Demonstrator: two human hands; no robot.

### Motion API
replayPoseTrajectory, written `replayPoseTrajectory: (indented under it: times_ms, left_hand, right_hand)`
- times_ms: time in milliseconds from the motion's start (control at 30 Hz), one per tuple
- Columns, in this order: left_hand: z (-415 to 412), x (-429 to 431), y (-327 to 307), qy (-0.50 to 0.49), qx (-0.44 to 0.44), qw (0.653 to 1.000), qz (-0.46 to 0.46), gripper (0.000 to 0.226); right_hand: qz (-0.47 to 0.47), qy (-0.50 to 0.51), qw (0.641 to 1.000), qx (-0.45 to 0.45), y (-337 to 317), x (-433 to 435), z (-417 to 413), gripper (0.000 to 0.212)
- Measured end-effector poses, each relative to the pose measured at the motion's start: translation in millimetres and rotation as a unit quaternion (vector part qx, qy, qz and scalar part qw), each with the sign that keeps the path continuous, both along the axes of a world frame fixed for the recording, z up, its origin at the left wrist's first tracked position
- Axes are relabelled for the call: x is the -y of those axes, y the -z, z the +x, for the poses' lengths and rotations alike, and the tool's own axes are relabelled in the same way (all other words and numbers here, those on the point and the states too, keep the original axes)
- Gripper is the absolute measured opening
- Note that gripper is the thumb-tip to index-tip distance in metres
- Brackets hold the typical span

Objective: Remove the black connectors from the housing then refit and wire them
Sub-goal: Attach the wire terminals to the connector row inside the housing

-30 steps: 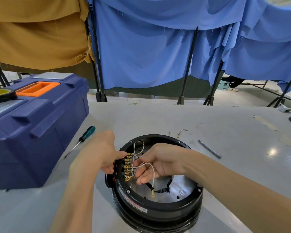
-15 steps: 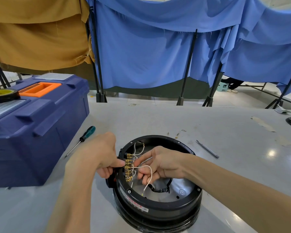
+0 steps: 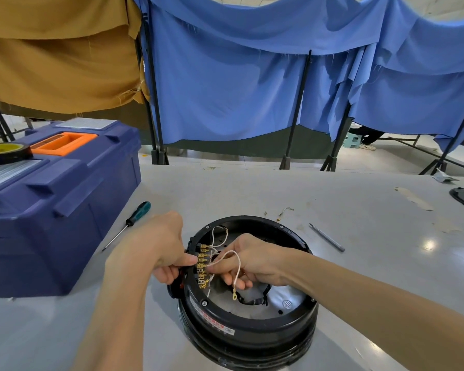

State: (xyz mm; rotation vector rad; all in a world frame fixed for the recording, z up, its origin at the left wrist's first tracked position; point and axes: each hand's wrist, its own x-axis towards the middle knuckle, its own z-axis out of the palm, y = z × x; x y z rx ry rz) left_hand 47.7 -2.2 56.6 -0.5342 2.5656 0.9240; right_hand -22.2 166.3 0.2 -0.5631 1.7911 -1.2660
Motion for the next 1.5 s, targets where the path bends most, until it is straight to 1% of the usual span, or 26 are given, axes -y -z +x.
replayPoseTrajectory:
  times_ms: [100, 167, 300, 367, 433, 500, 600, 633, 767, 867, 933, 1067, 1167, 1333, 1500]
  left_hand:
    - [-0.5, 0.1, 1.0, -0.001, 0.0, 1.0, 0.005, 0.023]
    - [-0.5, -0.4, 1.0, -0.006, 0.001, 1.0, 0.012, 0.024]
    - [0.1, -1.6, -0.2, -0.008, -0.002, 1.0, 0.004, 0.024]
    - [0.0, -1.8, -0.3, -0.011, 0.005, 1.0, 0.014, 0.023]
    - [0.3, -2.7, -0.8, -0.016, 0.017, 0.999, 0.027, 0.024]
    - [-0.4, -3.9, -0.9, -0.016, 0.024, 0.999, 0.025, 0.024]
    - [-1.1, -5.6, -2.1, -0.036, 0.045, 0.998, 0.041, 0.024]
    - [-0.9, -5.7, -2.5, -0.043, 0.05, 0.997, 0.048, 0.024]
    - [0.9, -6.0, -3.1, -0.042, 0.038, 0.997, 0.058, 0.026]
    - [1.4, -6.3, -2.6, -0.029, 0.022, 0.999, 0.039, 0.024]
    - [1.1, -5.5, -2.4, -0.036, 0.031, 0.998, 0.045, 0.023]
    - [0.0, -5.1, -2.5, -0.029, 0.038, 0.998, 0.041, 0.021]
    - [-0.7, -5.1, -0.7, -0.014, 0.021, 0.999, 0.019, 0.021]
    - [-1.4, -4.4, 1.4, -0.03, 0.022, 0.999, 0.026, 0.021]
    - [-1.3, -4.5, 3.0, -0.03, -0.008, 0.999, 0.012, 0.024]
  right_hand:
    - [0.001, 0.027, 1.0, -0.001, 0.7, 0.1, 2.7, 0.013]
    - [-0.004, 0.053, 0.998, 0.015, 1.7, 0.5, 4.4, 0.015]
    - [-0.026, 0.104, 0.992, 0.063, 6.0, 3.3, 9.4, 0.028]
    - [-0.04, 0.103, 0.989, 0.097, 6.6, 4.1, 12.5, 0.03]
    - [-0.039, 0.094, 0.989, 0.112, 5.4, 3.4, 13.9, 0.033]
    - [-0.025, 0.091, 0.99, 0.102, 4.1, 2.3, 13.4, 0.03]
    - [-0.02, 0.105, 0.991, 0.081, 3.8, 2.7, 15.0, 0.015]
    - [-0.022, 0.114, 0.99, 0.075, 4.3, 3.3, 15.7, 0.013]
    - [-0.027, 0.157, 0.983, 0.091, 5.6, 4.7, 16.9, 0.022]
    - [-0.041, 0.148, 0.978, 0.14, 2.5, 4.5, 19.0, 0.027]
    - [-0.049, 0.138, 0.974, 0.173, 1.0, 4.2, 21.3, 0.028]
    - [-0.054, 0.151, 0.965, 0.206, 0.9, 6.7, 27.0, 0.027]
    - [-0.059, 0.168, 0.959, 0.219, 1.3, 9.3, 29.2, 0.026]
    - [-0.069, 0.185, 0.953, 0.228, -0.3, 9.9, 33.1, 0.026]
    - [-0.076, 0.201, 0.949, 0.232, 0.5, 11.4, 34.8, 0.031]
